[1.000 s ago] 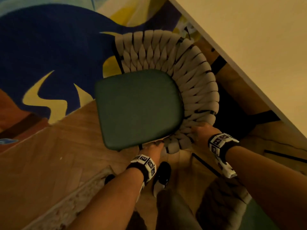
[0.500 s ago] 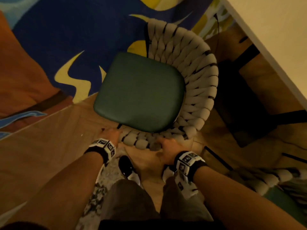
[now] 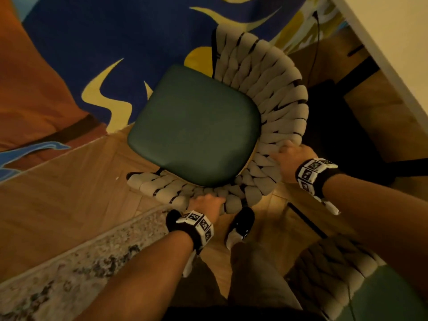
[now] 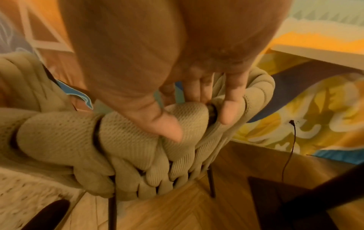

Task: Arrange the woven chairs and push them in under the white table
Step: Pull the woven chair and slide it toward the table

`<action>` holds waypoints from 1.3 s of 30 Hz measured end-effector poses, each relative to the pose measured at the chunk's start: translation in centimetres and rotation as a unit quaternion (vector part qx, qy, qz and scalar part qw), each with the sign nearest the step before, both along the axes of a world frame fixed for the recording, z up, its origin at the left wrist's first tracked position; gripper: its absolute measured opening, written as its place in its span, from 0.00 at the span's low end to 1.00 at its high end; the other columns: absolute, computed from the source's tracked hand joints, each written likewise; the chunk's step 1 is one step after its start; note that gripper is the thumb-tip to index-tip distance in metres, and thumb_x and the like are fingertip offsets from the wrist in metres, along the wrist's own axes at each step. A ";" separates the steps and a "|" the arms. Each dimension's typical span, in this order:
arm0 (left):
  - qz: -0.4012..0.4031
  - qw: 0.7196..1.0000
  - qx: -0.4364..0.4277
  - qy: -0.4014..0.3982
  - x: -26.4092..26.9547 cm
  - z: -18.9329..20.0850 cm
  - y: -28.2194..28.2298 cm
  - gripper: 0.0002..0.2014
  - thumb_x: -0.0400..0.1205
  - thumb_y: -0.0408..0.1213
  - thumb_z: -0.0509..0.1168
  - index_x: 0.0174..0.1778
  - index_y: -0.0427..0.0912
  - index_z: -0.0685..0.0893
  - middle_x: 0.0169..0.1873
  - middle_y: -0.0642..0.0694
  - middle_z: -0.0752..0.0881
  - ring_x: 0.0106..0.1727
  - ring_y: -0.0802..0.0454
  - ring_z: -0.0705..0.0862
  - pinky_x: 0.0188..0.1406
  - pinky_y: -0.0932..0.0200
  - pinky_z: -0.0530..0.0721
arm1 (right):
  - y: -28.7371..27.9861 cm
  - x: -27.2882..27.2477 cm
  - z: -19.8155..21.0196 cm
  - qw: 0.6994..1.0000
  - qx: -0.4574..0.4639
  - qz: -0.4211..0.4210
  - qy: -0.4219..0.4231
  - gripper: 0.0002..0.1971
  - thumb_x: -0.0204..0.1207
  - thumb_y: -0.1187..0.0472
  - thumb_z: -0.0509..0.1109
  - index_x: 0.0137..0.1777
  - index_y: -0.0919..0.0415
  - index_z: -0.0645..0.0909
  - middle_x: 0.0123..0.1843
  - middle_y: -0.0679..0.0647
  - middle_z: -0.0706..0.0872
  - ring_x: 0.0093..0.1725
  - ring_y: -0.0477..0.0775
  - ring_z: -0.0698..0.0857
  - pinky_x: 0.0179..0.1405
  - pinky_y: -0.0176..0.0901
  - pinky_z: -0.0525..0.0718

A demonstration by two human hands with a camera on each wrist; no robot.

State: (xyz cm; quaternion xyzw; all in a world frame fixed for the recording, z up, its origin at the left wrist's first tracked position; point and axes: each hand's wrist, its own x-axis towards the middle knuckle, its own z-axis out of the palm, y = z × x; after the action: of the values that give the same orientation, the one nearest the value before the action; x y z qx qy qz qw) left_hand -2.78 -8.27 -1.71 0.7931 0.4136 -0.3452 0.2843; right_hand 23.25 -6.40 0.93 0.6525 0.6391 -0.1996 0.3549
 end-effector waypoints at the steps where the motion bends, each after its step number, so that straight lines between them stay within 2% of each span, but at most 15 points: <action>1: -0.014 1.000 0.001 0.001 -0.6 0.1 0.0 0.22 0.82 0.37 0.60 0.71 0.59 0.74 0.67 0.43 0.80 0.68 0.38 0.79 0.66 0.41 0.77 | -0.7 0.0 0.3 1.000 -0.009 -0.004 0.006 0.27 0.71 0.50 0.69 0.71 0.44 0.69 0.63 0.56 0.75 0.60 0.58 0.78 0.55 0.50 0.82; 5: -0.069 0.998 0.011 0.011 -3.7 0.1 0.7 0.22 0.81 0.40 0.62 0.71 0.62 0.75 0.68 0.46 0.81 0.69 0.42 0.78 0.69 0.44 0.76 | -4.3 -1.8 0.9 0.997 -0.047 -0.024 0.054 0.22 0.71 0.52 0.68 0.65 0.50 0.74 0.60 0.57 0.77 0.59 0.58 0.77 0.48 0.49 0.78; 8: -0.137 0.989 0.049 0.031 -6.4 -0.3 3.4 0.22 0.81 0.41 0.62 0.70 0.65 0.75 0.68 0.49 0.81 0.71 0.43 0.76 0.74 0.43 0.69 | -7.1 -4.7 0.8 0.990 -0.036 -0.090 0.107 0.22 0.72 0.50 0.68 0.66 0.51 0.75 0.60 0.57 0.78 0.63 0.59 0.74 0.53 0.53 0.82; 10: -0.169 0.980 0.090 0.060 -8.2 -0.2 5.7 0.24 0.82 0.39 0.61 0.73 0.65 0.72 0.74 0.50 0.76 0.77 0.41 0.68 0.79 0.42 0.58 | -8.5 -7.5 0.9 0.979 -0.022 -0.139 0.145 0.28 0.72 0.50 0.68 0.73 0.52 0.69 0.66 0.58 0.77 0.69 0.61 0.71 0.60 0.55 0.80; 12: -0.148 0.977 0.132 0.082 -9.2 0.6 7.9 0.24 0.83 0.37 0.59 0.76 0.61 0.71 0.78 0.48 0.70 0.82 0.38 0.58 0.81 0.36 0.48 | -9.3 -10.1 0.8 0.965 -0.027 -0.175 0.195 0.36 0.70 0.48 0.70 0.78 0.50 0.62 0.72 0.56 0.74 0.74 0.61 0.67 0.63 0.57 0.78; 14: -0.129 0.974 0.157 0.101 -8.9 1.5 9.1 0.27 0.82 0.37 0.61 0.79 0.56 0.67 0.81 0.43 0.63 0.83 0.36 0.51 0.80 0.31 0.44 | -8.9 -11.0 0.9 0.939 -0.047 -0.226 0.255 0.38 0.68 0.47 0.71 0.79 0.45 0.62 0.74 0.55 0.73 0.74 0.62 0.71 0.64 0.57 0.79; 16: -0.129 0.981 0.113 0.091 -7.7 2.1 8.5 0.34 0.80 0.39 0.65 0.82 0.51 0.60 0.81 0.40 0.59 0.82 0.34 0.53 0.80 0.33 0.54 | -7.7 -9.8 0.9 0.934 -0.047 -0.234 0.267 0.32 0.70 0.49 0.71 0.75 0.46 0.68 0.69 0.56 0.79 0.68 0.62 0.78 0.61 0.53 0.81; 18: -0.119 0.989 0.048 0.071 -6.4 1.9 6.3 0.35 0.79 0.40 0.65 0.82 0.52 0.58 0.80 0.40 0.61 0.80 0.31 0.54 0.78 0.36 0.63 | -6.6 -6.9 1.1 0.957 -0.024 -0.214 0.194 0.24 0.70 0.46 0.69 0.66 0.46 0.74 0.65 0.53 0.82 0.62 0.61 0.81 0.59 0.53 0.83; 21: -0.062 0.997 0.023 0.050 -5.8 0.2 5.0 0.26 0.82 0.40 0.60 0.78 0.54 0.68 0.75 0.39 0.69 0.82 0.29 0.51 0.79 0.38 0.62 | -6.8 -2.6 0.2 0.975 -0.043 -0.207 0.071 0.23 0.68 0.41 0.66 0.64 0.44 0.76 0.64 0.49 0.82 0.63 0.59 0.79 0.59 0.56 0.83; 25: -0.079 0.996 0.034 -0.007 -6.2 -1.3 6.7 0.21 0.77 0.38 0.62 0.66 0.57 0.82 0.60 0.44 0.85 0.70 0.39 0.73 0.75 0.45 0.67 | -8.4 -2.4 -1.5 0.973 -0.028 -0.228 0.032 0.26 0.72 0.41 0.64 0.71 0.43 0.71 0.66 0.56 0.77 0.67 0.62 0.74 0.58 0.54 0.82; 29: -0.116 0.990 0.067 -0.033 -7.5 -1.5 9.7 0.22 0.78 0.37 0.66 0.68 0.55 0.82 0.64 0.42 0.81 0.72 0.40 0.72 0.78 0.50 0.62 | -9.2 -5.0 -2.2 0.968 -0.010 -0.246 0.057 0.30 0.66 0.35 0.56 0.69 0.41 0.69 0.66 0.53 0.78 0.66 0.61 0.74 0.57 0.56 0.83; 32: -0.153 0.985 0.075 -0.019 -8.6 -1.8 13.9 0.22 0.81 0.36 0.65 0.72 0.54 0.79 0.72 0.39 0.75 0.77 0.37 0.65 0.80 0.50 0.60 | -9.8 -8.1 -3.7 0.951 -0.005 -0.299 0.078 0.32 0.65 0.32 0.53 0.67 0.43 0.70 0.65 0.51 0.78 0.63 0.61 0.75 0.54 0.56 0.83; 34: -0.188 0.978 0.085 -0.016 -8.4 -1.8 16.9 0.23 0.80 0.36 0.68 0.72 0.56 0.79 0.70 0.40 0.76 0.76 0.39 0.67 0.80 0.50 0.62 | -9.6 -10.7 -3.0 0.942 0.004 -0.322 0.094 0.34 0.65 0.33 0.50 0.69 0.47 0.69 0.67 0.53 0.78 0.62 0.60 0.74 0.54 0.57 0.83; 36: -0.223 0.970 0.097 -0.011 -7.5 -1.1 19.4 0.24 0.79 0.37 0.70 0.72 0.56 0.79 0.67 0.41 0.78 0.74 0.41 0.69 0.78 0.52 0.65 | -9.1 -12.3 -2.2 0.923 0.027 -0.365 0.118 0.32 0.71 0.37 0.58 0.73 0.49 0.67 0.67 0.55 0.78 0.65 0.59 0.72 0.57 0.56 0.82; 39: -0.272 0.956 0.111 -0.006 -5.7 -0.3 22.6 0.22 0.83 0.38 0.66 0.73 0.56 0.77 0.67 0.42 0.77 0.74 0.42 0.70 0.72 0.51 0.70 | -7.9 -13.4 -1.7 0.890 0.060 -0.428 0.147 0.37 0.73 0.38 0.66 0.79 0.52 0.62 0.71 0.57 0.75 0.71 0.60 0.69 0.64 0.56 0.80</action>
State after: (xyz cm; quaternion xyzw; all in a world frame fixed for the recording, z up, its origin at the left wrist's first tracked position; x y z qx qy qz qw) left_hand -8.52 14.38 -1.97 0.9044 0.2162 -0.3562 0.0922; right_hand 9.82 -14.34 -0.73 0.8459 0.3539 -0.3869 0.0973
